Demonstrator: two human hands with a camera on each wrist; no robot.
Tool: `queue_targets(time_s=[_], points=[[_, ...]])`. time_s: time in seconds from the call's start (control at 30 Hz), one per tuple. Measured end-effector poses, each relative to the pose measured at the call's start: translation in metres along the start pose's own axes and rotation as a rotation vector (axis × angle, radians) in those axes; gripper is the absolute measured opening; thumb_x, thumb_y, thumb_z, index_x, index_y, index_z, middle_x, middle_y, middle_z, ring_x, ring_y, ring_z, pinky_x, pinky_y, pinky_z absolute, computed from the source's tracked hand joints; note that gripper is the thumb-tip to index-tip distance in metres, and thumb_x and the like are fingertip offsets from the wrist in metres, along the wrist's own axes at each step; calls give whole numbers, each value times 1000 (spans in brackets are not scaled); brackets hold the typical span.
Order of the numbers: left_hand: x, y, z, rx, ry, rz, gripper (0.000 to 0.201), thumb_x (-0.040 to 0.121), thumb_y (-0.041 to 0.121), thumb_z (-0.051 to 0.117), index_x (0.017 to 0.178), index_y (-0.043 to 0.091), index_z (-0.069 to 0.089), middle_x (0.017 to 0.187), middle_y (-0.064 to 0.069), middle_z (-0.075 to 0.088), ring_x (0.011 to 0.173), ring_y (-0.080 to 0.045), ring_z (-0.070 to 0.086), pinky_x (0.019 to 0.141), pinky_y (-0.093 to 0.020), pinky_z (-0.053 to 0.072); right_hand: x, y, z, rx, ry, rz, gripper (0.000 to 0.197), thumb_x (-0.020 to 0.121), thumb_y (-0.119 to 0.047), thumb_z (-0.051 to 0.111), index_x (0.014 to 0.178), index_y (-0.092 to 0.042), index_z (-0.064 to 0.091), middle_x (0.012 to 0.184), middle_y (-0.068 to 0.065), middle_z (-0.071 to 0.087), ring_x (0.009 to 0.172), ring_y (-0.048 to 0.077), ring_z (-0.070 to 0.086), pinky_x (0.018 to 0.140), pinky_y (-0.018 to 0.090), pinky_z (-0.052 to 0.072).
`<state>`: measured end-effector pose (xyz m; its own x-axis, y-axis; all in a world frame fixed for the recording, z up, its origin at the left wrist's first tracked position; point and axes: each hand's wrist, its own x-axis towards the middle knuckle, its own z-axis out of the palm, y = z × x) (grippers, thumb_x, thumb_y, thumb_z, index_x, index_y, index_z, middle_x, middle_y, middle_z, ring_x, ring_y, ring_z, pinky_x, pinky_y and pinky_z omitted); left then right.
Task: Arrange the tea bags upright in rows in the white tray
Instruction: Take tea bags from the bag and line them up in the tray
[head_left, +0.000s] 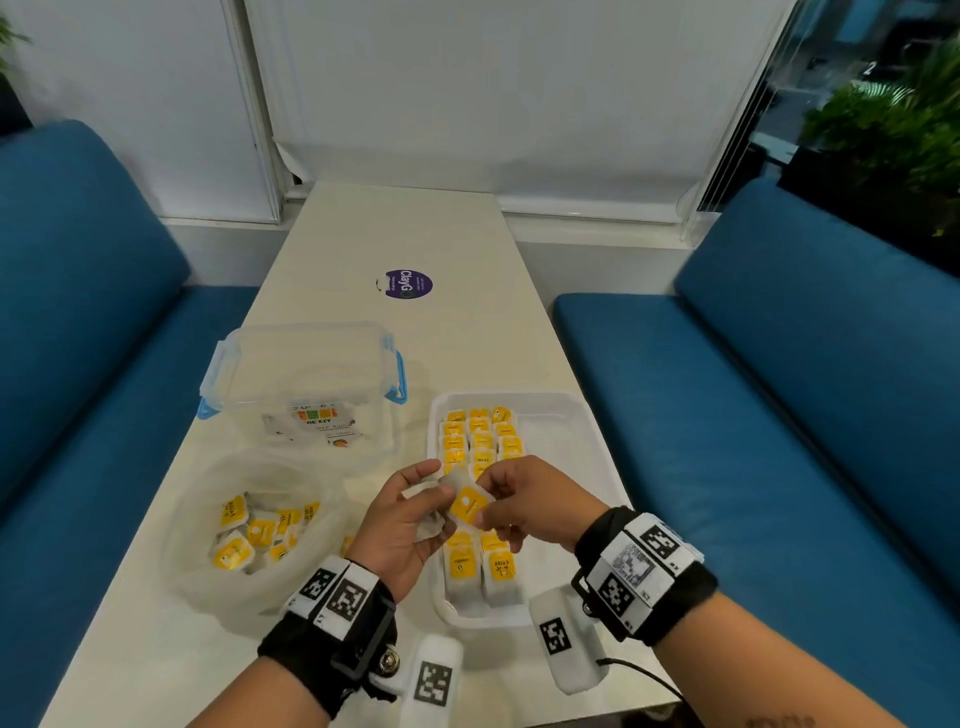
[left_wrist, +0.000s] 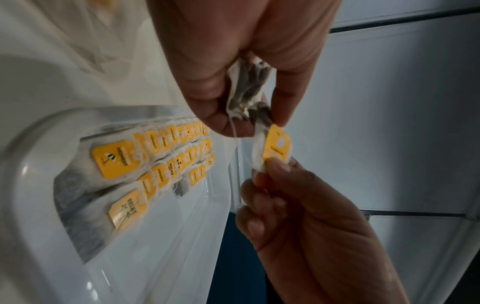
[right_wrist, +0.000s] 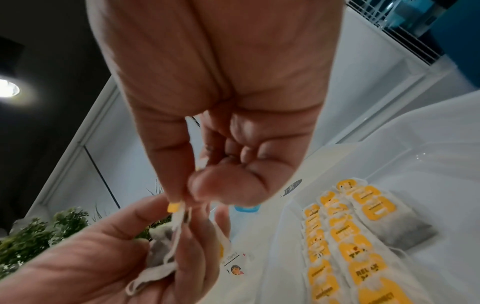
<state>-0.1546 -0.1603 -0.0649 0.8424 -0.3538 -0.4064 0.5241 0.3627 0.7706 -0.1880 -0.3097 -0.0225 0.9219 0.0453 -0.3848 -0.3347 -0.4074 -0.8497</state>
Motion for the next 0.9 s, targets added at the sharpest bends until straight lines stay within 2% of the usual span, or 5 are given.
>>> queue_targets(time_s=[0.1,0.3,0.5,0.73,0.9], points=[[-1,-1,1,-10,-13,-3,28,84,-7,56,100,16,59,77,-8,62,51,-11,57,48,-20,51,-3,-2,-4,-4,64,37,13,83,-2,60,72,-7,57,54,2,51,40,7,48,43,20,46],[-5,-7,2,39,-16,-35,25,85,-5,57,97,16,59,67,-3,61,53,-8,58,49,-19,50,-3,-4,-9,157,188,25,18,87,-2,50,73,-12,43,73,10,60,58,15,65,38,23,43],[-2,-6,-6,-2,22,-96,16,93,7,48,97,17,59,87,-5,63,53,-9,54,44,-17,45,6,5,-34,-207,433,-74,25,85,-9,64,66,-19,50,60,-2,57,47,2,54,43,15,41],[3,-6,-10,-14,11,-128,15,95,21,49,108,21,56,86,-8,65,42,-8,49,39,-16,39,19,12,-58,333,460,-45,22,82,-1,62,67,-13,52,69,3,56,64,13,50,48,23,38],[7,-3,-11,-48,9,-159,33,96,43,38,112,20,57,81,-7,64,38,-7,43,37,-14,34,37,20,-64,-145,389,118,19,82,-6,64,70,-16,54,65,1,57,57,12,50,45,23,37]])
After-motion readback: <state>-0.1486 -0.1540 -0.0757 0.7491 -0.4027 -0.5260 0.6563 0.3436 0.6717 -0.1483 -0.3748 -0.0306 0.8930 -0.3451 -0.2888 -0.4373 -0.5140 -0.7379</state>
